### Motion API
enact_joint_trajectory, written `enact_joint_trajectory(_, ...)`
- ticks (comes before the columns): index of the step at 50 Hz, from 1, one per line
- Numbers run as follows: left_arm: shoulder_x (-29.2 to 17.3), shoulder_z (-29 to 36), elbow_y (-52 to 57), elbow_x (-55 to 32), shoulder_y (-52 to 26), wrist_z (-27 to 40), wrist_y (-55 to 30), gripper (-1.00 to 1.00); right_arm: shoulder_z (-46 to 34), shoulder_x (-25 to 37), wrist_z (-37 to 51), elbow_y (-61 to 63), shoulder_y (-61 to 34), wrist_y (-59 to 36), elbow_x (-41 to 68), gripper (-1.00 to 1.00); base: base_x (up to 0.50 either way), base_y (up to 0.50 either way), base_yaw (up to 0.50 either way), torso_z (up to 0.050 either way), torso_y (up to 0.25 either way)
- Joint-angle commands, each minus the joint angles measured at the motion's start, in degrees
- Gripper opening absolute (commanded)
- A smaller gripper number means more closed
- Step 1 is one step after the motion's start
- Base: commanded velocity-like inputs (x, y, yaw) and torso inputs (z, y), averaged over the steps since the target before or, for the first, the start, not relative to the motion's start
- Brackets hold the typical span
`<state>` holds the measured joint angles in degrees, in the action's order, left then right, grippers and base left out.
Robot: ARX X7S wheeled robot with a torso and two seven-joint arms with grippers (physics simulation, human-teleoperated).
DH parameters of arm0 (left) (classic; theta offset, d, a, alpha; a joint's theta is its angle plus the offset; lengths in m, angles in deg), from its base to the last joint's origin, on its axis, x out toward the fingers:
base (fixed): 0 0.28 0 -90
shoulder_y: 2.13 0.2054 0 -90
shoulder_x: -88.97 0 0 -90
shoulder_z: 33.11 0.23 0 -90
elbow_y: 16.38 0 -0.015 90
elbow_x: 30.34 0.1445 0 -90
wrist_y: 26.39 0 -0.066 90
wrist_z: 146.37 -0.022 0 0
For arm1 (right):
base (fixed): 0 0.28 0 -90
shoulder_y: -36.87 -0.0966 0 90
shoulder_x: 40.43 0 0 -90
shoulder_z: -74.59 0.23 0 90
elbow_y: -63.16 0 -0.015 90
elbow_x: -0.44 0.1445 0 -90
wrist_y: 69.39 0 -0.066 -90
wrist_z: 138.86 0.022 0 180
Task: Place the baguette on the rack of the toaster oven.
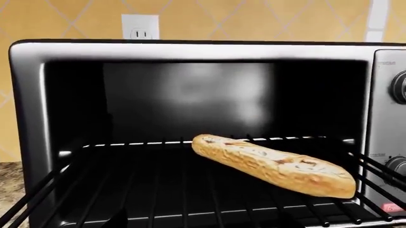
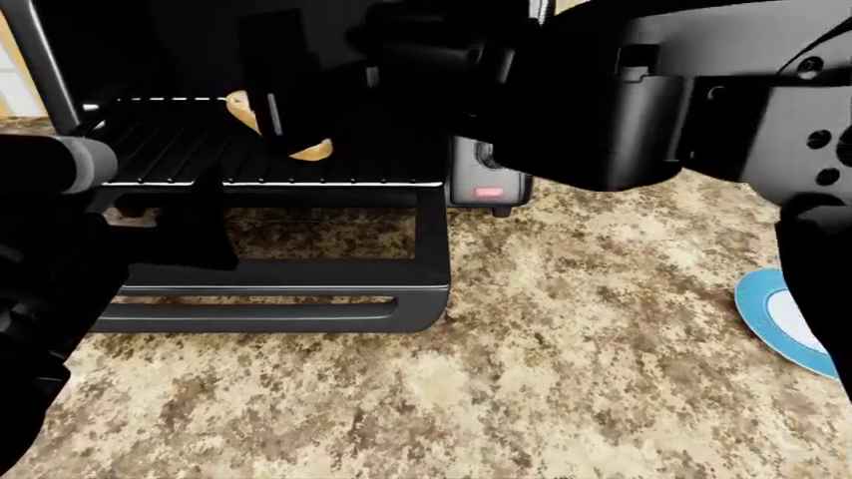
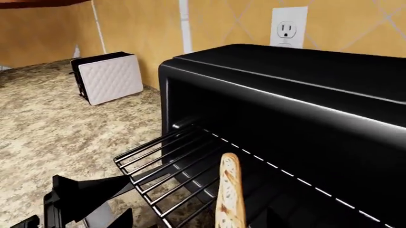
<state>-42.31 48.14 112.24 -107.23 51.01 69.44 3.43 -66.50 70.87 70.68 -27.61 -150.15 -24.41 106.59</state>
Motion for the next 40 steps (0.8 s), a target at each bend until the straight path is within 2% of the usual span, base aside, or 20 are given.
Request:
enact_joint_trajectory(1,1.52,-1.56,-0.03,-1.29,-0.66,-0.59,0.68,1.0,4.77,4.44,9.94,15.64,2.12,2.22,3.07,1.0,0.0,0.0,0.0,0.0,0.0)
enact_joint_trajectory(7,1.41,-2.31,0.34,-4.43,-1.53,1.19,0.64,1.0,5.6,6.46,17.44,23.12,2.34,3.49,5.3,1.0,0.0,0.0,0.0,0.0,0.0)
enact_joint_trajectory(16,0.52,-4.46,2.16,-12.47,-3.21,5.35,1.5,1.0,5.95,8.64,23.6,29.74,0.48,3.07,4.27,1.0,0.0,0.0,0.0,0.0,0.0)
enact_joint_trajectory(26,-1.13,-5.0,2.13,-22.84,-12.12,12.05,4.92,1.0,7.37,10.86,26.83,32.54,-3.48,2.11,2.68,1.0,0.0,0.0,0.0,0.0,0.0)
enact_joint_trajectory(40,-2.55,-3.28,-1.78,-27.23,-25.16,16.66,8.39,1.0,8.61,14.8,30.17,31.79,-13.58,-2.58,2.63,1.0,0.0,0.0,0.0,0.0,0.0)
